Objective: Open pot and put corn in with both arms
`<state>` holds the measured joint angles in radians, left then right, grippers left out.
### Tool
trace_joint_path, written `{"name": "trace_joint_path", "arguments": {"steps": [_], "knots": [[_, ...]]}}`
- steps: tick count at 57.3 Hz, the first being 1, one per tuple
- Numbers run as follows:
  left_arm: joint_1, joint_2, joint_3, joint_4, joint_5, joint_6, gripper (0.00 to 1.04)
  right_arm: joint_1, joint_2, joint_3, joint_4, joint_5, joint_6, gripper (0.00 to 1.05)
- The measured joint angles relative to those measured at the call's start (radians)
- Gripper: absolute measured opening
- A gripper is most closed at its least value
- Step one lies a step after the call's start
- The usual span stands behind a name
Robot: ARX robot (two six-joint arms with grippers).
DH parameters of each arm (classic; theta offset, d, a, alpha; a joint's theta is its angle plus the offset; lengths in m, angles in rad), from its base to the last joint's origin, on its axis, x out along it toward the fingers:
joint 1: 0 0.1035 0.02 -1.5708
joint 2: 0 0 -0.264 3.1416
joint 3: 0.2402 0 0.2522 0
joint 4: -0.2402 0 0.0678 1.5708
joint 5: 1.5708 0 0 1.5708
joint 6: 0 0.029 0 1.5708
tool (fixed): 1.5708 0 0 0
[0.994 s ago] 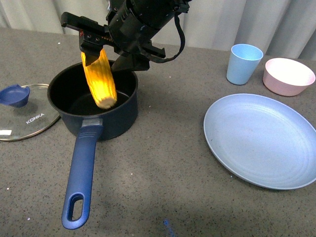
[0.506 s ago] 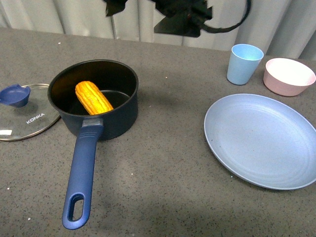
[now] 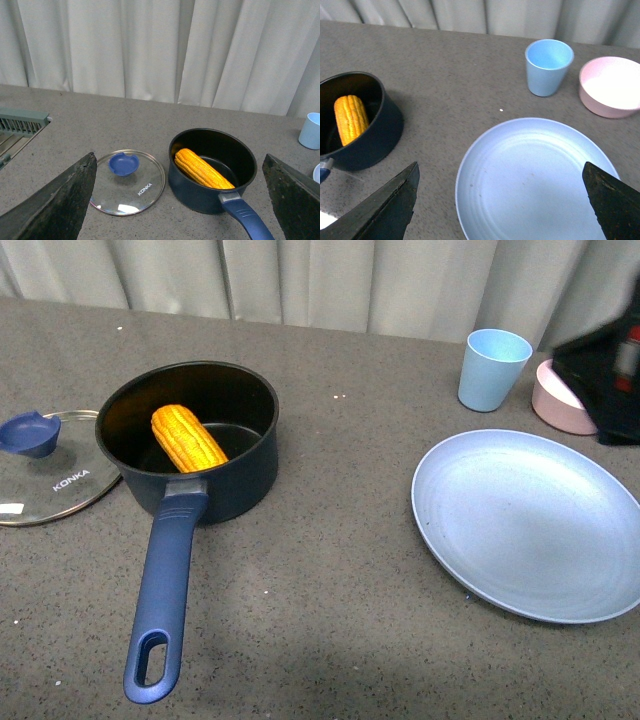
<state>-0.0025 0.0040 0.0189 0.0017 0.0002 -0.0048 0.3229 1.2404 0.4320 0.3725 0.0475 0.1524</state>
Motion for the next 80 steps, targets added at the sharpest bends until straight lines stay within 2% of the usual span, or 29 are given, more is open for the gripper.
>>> {"name": "trace_joint_path", "arguments": {"steps": [15,18,29,32,33,36,41,46,52,53,57,80], "knots": [[0.0,0.0,0.0,0.0,0.0,0.0,0.98,-0.121,-0.388,-0.167,-0.124,0.039,-0.058,0.95],[0.0,0.0,0.0,0.0,0.0,0.0,0.98,-0.171,-0.459,-0.18,-0.193,0.038,-0.052,0.95],[0.0,0.0,0.0,0.0,0.0,0.0,0.98,-0.333,-0.638,-0.232,-0.262,-0.011,-0.07,0.95],[0.0,0.0,0.0,0.0,0.0,0.0,0.98,-0.335,-0.668,-0.285,-0.149,-0.024,-0.094,0.88],[0.0,0.0,0.0,0.0,0.0,0.0,0.98,-0.332,-0.684,-0.322,-0.062,-0.035,-0.105,0.83],[0.0,0.0,0.0,0.0,0.0,0.0,0.98,-0.325,-0.715,-0.362,0.048,-0.05,-0.126,0.71],[0.0,0.0,0.0,0.0,0.0,0.0,0.98,-0.324,-0.75,-0.372,0.054,-0.047,-0.136,0.58],[0.0,0.0,0.0,0.0,0.0,0.0,0.98,-0.324,-0.798,-0.388,0.022,-0.048,-0.142,0.38],[0.0,0.0,0.0,0.0,0.0,0.0,0.98,-0.324,-0.83,-0.412,0.018,-0.048,-0.146,0.19],[0.0,0.0,0.0,0.0,0.0,0.0,0.98,-0.324,-0.832,-0.414,0.02,-0.048,-0.146,0.19],[0.0,0.0,0.0,0.0,0.0,0.0,0.98,-0.324,-0.861,-0.427,0.006,-0.047,-0.147,0.02],[0.0,0.0,0.0,0.0,0.0,0.0,0.98,-0.324,-1.001,-0.427,-0.131,-0.048,-0.15,0.01]]}}
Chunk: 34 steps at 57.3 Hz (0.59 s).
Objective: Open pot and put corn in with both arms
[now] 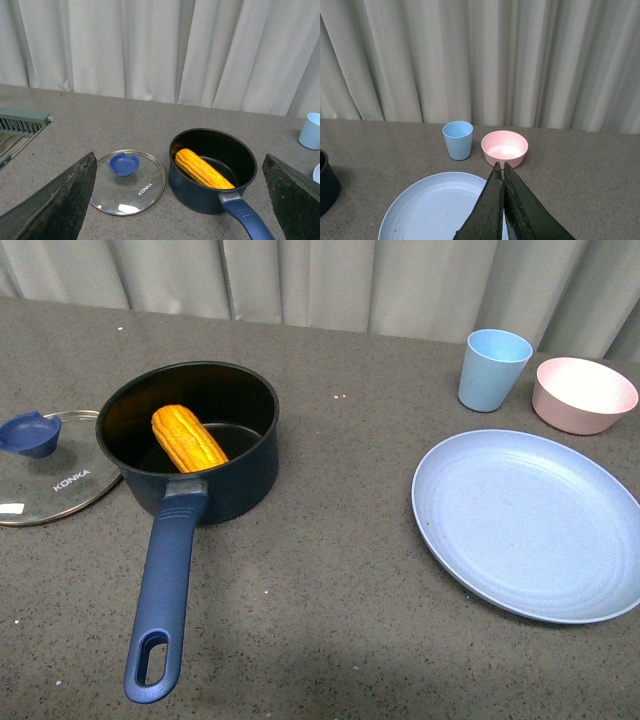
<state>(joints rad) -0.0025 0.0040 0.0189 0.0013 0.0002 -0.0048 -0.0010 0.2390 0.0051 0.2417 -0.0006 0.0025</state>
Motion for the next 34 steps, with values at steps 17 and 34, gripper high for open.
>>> {"name": "trace_joint_path", "arguments": {"steps": [17,34], "knots": [[0.0,0.0,0.0,0.0,0.0,0.0,0.98,0.0,-0.142,0.001,-0.168,0.0,0.0,0.01],[0.0,0.0,0.0,0.0,0.0,0.0,0.98,0.0,-0.234,0.001,-0.24,0.0,-0.002,0.07]]}}
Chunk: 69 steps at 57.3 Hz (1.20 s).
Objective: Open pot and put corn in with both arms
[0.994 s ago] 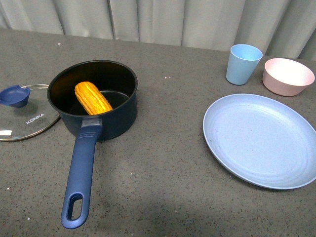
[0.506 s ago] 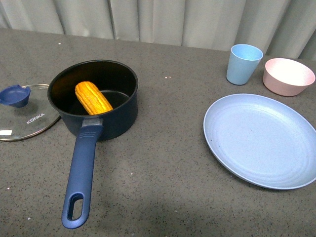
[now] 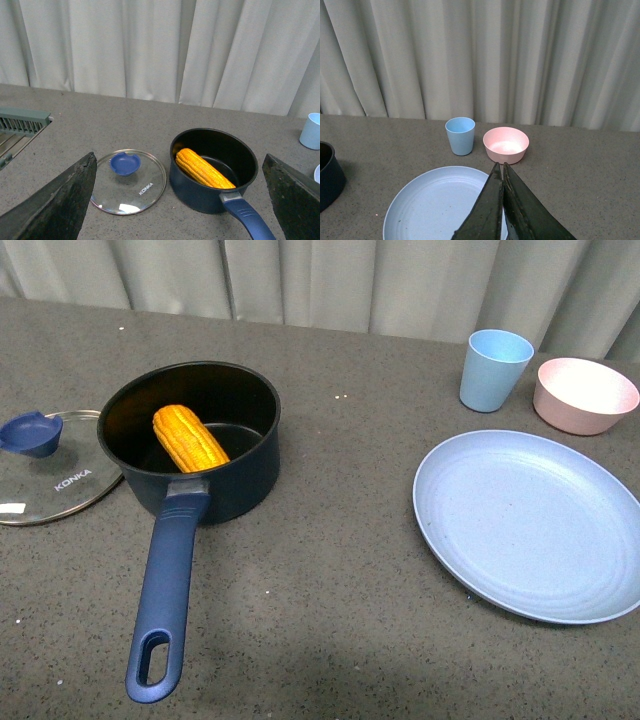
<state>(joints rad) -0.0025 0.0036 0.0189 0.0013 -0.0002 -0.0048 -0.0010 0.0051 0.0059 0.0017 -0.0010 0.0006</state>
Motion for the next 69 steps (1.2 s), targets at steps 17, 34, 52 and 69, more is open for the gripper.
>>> {"name": "trace_joint_path", "arguments": {"steps": [17,34,52,69], "knots": [[0.0,0.0,0.0,0.0,0.0,0.0,0.98,0.0,-0.001,0.0,0.0,0.0,0.0,0.63],[0.0,0.0,0.0,0.0,0.0,0.0,0.98,0.0,-0.001,0.0,0.0,0.0,0.0,0.95],[0.0,0.0,0.0,0.0,0.0,0.0,0.98,0.0,-0.001,0.0,0.0,0.0,0.0,0.95],[0.0,0.0,0.0,0.0,0.0,0.0,0.98,0.0,-0.001,0.0,0.0,0.0,0.0,0.95]]}}
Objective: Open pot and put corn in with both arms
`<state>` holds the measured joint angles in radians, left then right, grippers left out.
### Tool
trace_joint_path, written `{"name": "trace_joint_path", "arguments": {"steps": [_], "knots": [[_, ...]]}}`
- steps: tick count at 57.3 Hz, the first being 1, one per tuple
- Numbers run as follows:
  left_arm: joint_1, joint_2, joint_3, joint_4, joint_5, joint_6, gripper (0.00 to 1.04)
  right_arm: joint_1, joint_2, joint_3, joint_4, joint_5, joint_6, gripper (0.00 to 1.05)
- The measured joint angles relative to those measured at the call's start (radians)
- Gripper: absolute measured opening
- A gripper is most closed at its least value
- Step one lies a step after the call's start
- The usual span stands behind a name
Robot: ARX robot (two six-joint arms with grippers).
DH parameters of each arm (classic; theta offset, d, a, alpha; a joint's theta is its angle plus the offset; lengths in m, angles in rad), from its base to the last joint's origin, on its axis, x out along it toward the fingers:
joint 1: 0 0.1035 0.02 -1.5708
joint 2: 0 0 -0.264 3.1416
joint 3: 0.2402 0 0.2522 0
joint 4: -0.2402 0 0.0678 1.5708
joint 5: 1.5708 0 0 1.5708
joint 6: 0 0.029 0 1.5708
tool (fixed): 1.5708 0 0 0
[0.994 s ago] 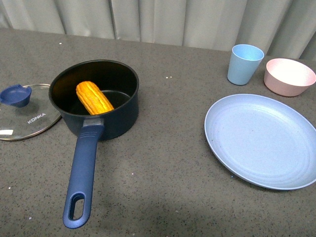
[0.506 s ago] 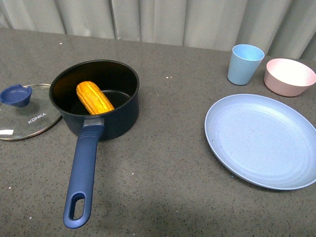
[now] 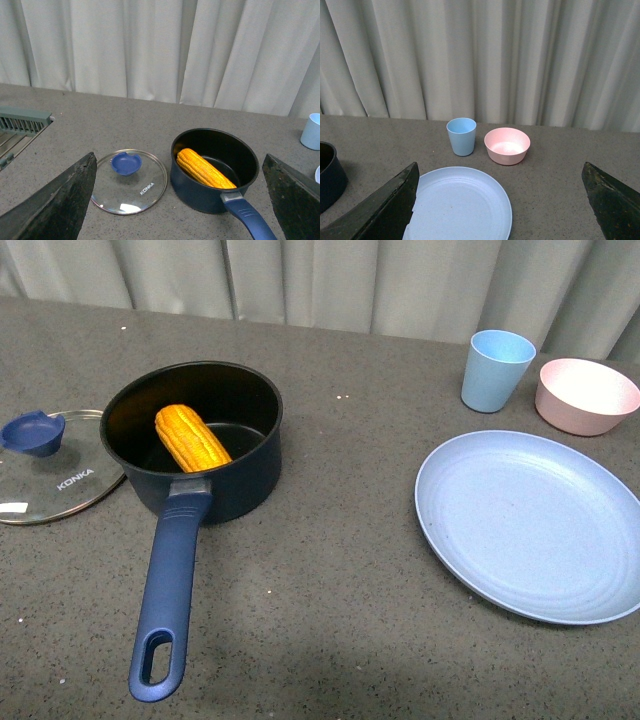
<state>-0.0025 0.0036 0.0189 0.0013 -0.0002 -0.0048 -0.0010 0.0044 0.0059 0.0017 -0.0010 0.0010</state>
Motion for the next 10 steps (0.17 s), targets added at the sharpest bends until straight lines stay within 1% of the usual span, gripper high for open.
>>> {"name": "trace_joint_path", "arguments": {"steps": [10], "knots": [[0.0,0.0,0.0,0.0,0.0,0.0,0.98,0.0,0.0,0.0,0.0,0.0,0.0,0.95]]}}
